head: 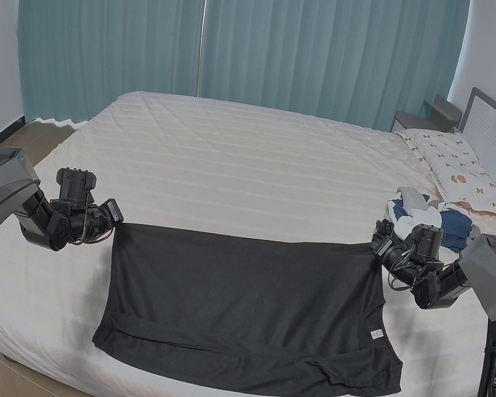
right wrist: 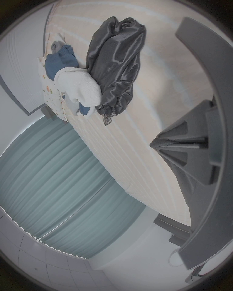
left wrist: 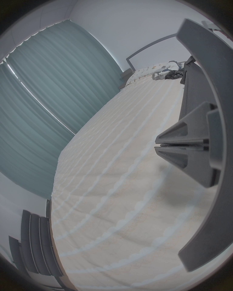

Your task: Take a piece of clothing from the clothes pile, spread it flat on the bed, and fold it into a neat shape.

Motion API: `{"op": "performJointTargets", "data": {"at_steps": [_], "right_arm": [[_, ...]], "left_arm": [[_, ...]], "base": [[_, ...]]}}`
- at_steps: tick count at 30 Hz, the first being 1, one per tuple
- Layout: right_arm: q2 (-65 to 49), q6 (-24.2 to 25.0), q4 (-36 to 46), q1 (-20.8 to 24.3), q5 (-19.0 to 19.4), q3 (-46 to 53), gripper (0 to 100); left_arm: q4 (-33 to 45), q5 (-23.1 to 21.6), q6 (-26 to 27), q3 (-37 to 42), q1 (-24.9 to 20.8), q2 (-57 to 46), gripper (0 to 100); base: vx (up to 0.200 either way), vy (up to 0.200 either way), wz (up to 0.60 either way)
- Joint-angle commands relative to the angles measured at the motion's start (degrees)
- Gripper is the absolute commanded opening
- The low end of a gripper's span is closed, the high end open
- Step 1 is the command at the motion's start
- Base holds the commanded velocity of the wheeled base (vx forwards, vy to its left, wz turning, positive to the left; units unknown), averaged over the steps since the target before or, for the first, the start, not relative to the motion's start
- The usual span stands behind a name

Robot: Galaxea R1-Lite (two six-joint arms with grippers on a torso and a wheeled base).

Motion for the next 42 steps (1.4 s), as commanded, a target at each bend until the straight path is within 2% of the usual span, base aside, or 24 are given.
{"op": "performJointTargets", "data": {"at_steps": [1,8,15,19,27,30,39,42], "right_arm": [[-3.6,-0.3,-0.2,-0.6,2.4,4.5,0],[-6.2,-1.0,-0.5,-1.1,6.1,10.3,0],[-8.9,-1.2,-0.7,-2.0,7.2,14.8,0],[-10.8,-1.9,-0.7,-2.6,10.1,18.7,0],[-13.7,-6.0,-0.8,-3.1,12.6,26.4,0],[-15.3,-7.2,-0.8,-3.2,14.6,30.6,0],[-14.1,-12.4,-0.7,-3.0,15.1,38.1,0],[-12.9,-13.4,-0.8,-2.7,15.1,39.4,0]], "left_arm": [[0.1,0.0,1.7,0.2,0.1,0.0,0],[0.0,-0.1,2.3,1.9,-0.2,-0.6,0],[-0.2,-0.7,4.4,5.0,-0.2,-2.5,0],[-0.3,-0.7,4.5,6.1,-0.2,-3.3,0],[-0.8,-0.9,8.5,11.8,0.2,-5.9,0],[-2.3,-1.0,10.0,16.4,0.1,-6.9,0],[-7.7,-0.8,16.4,26.1,-0.2,-5.6,0],[-8.8,-0.7,16.6,27.2,-0.3,-3.8,0]], "base": [[0.0,0.0,0.0],[0.0,0.0,0.0],[0.0,0.0,0.0],[0.0,0.0,0.0],[0.0,0.0,0.0],[0.0,0.0,0.0],[0.0,0.0,0.0],[0.0,0.0,0.0]]}}
